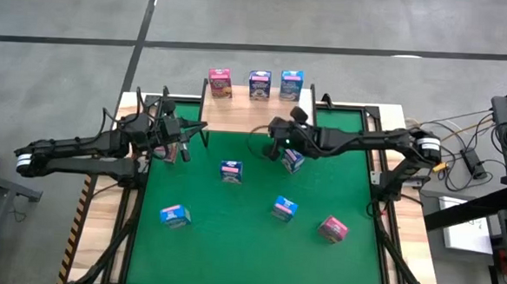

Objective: Stack cereal on shelf
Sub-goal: Adjust the cereal boxes on the shelf

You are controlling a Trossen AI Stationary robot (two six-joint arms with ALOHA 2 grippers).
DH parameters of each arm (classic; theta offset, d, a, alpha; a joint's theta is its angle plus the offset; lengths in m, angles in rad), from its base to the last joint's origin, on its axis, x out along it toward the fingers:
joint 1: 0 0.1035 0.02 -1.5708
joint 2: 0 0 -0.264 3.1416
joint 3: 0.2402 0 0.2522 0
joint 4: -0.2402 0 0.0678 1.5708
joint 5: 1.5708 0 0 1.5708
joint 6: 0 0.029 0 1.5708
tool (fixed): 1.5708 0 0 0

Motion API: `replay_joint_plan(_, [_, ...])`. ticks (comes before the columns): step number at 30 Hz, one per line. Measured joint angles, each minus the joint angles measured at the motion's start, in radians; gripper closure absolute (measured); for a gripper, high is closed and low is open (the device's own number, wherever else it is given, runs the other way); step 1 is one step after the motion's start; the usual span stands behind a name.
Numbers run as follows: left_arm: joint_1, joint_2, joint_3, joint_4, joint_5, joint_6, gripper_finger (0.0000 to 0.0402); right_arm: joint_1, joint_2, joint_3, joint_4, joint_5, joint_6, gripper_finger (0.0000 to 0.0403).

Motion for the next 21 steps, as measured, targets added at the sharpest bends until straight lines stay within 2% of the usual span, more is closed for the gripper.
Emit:
replay_joint_plan(9, [0.0, 0.025, 0.0, 0.017, 0.0, -0.02, 0.0401, 0.057, -0.142, -0.212, 0.294, -0.018, -0.078, 0.0391])
replay_joint_plan(16, [0.0, 0.106, 0.0, 0.091, 0.0, -0.041, 0.0401, 0.054, -0.308, -0.406, 0.529, -0.248, -0.227, 0.0391])
replay_joint_plan(21, [0.0, 0.176, 0.007, 0.123, 0.0, -0.046, 0.0401, 0.054, -0.395, -0.52, 0.662, -0.316, -0.353, 0.0391])
